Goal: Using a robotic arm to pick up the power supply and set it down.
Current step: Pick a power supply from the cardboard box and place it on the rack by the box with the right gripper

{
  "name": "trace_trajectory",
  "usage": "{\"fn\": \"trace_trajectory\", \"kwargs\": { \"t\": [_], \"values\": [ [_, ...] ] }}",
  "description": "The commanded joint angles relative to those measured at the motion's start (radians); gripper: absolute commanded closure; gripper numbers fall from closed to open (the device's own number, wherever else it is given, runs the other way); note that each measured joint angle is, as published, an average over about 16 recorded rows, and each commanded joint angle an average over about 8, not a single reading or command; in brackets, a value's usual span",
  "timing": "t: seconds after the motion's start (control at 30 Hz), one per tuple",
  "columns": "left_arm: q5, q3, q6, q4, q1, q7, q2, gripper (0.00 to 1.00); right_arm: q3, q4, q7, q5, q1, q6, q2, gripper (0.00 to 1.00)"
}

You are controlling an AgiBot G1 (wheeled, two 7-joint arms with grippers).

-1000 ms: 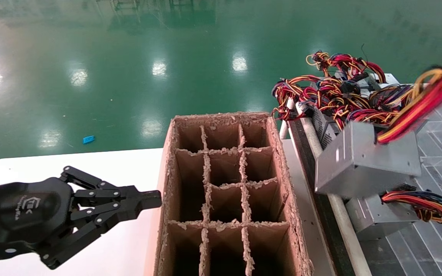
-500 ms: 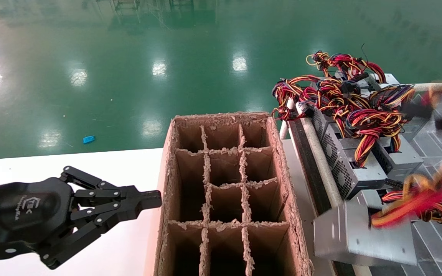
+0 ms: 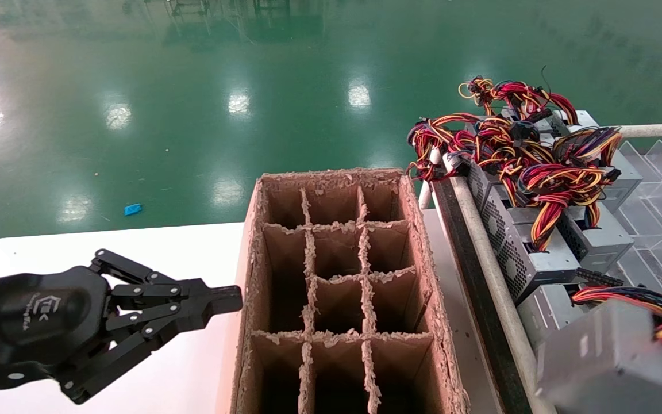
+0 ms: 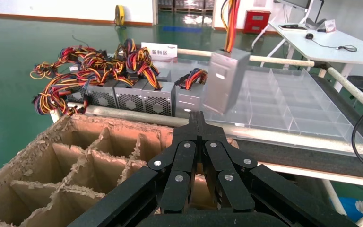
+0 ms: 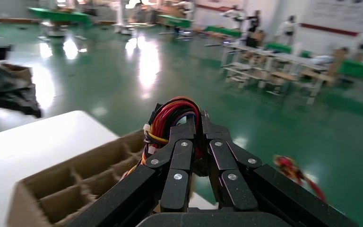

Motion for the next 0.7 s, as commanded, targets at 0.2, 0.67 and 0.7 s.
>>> {"fn": "trace_trajectory", "kwargs": {
  "t": [0.2, 0.67, 0.7],
  "values": [
    [0.000, 0.000, 0.000, 0.000, 0.000, 0.000, 0.000, 1.00, -0.178, 0.084, -0.137, 0.106, 0.061, 0.060, 0.073, 1.00],
    [0.000, 0.000, 0.000, 0.000, 0.000, 0.000, 0.000, 1.00, -0.251, 0.108, -0.219, 0.118, 0.074, 0.125, 0.042, 1.00],
    [0.000, 0.000, 0.000, 0.000, 0.000, 0.000, 0.000, 1.00, -0.254, 0.106, -0.222, 0.118, 0.073, 0.129, 0.033, 1.00]
  ]
}}
